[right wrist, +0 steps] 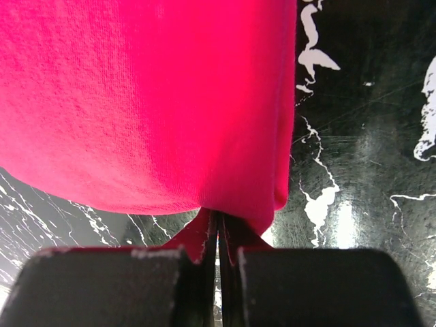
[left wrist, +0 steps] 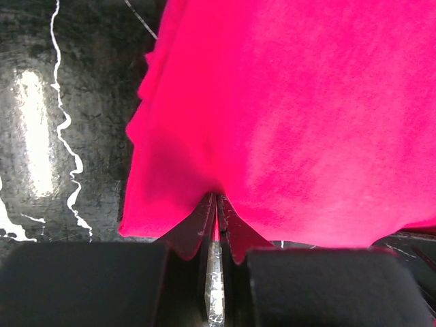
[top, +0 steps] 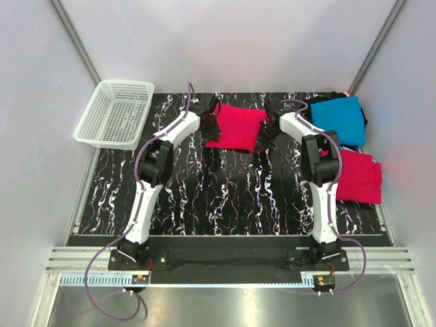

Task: Fold and stack the t-shirts
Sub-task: Fold the tshirt

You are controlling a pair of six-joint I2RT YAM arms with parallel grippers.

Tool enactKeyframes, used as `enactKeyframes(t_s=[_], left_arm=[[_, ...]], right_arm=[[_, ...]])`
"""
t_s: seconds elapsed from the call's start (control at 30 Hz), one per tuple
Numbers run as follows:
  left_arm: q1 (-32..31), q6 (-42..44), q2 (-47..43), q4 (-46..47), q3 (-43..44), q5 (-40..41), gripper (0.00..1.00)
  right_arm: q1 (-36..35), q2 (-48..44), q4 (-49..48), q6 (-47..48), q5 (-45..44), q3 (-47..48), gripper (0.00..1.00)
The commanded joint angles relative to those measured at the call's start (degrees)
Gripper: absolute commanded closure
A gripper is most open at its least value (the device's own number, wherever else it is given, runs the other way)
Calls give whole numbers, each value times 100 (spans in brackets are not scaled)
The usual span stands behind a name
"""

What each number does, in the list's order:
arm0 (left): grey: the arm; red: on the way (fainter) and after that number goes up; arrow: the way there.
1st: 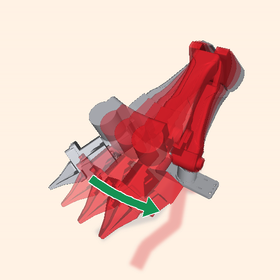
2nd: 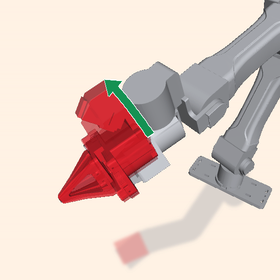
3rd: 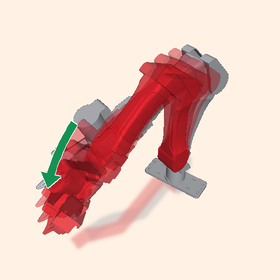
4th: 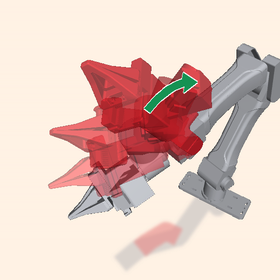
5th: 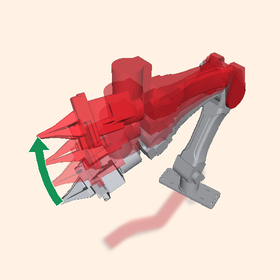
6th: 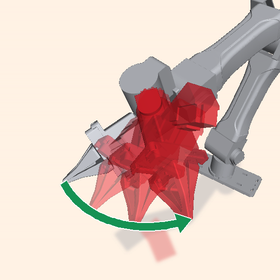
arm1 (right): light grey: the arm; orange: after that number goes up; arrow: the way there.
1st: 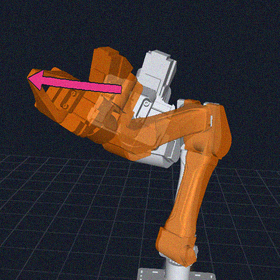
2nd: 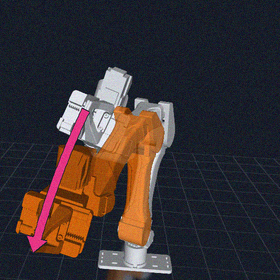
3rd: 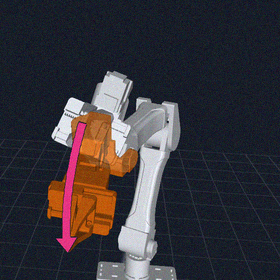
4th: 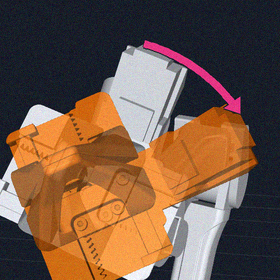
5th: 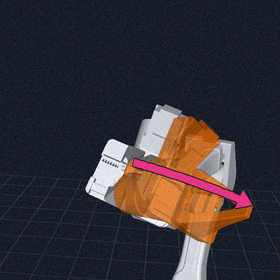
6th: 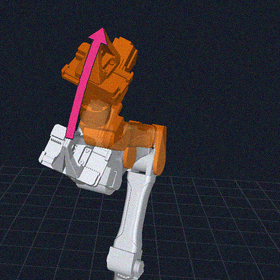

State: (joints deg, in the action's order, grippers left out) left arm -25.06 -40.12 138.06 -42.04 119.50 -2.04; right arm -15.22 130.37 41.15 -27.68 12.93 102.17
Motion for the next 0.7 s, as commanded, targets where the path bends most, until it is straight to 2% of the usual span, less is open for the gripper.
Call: enactKeyframes(t_s=[0.0,0.33,0.43,0.5,0.53,0.67], left_arm=[[10,48,-288,-120,-15,326,90],[19,-31,-674,-437,-181,776,90],[10,56,-868,-401,-208,662,89],[1,135,-1008,-279,-217,556,83],[-8,197,-1140,-235,-226,565,75],[-25,285,-1352,-112,-182,556,61]], right_arm=[[-25,226,350,-36,-361,-153,100],[-25,-581,350,52,-555,119,100],[-33,-714,342,210,-449,294,89],[-25,-793,315,263,-414,400,80],[-33,-880,280,298,-388,418,77],[-24,-1066,140,298,-361,523,74]])
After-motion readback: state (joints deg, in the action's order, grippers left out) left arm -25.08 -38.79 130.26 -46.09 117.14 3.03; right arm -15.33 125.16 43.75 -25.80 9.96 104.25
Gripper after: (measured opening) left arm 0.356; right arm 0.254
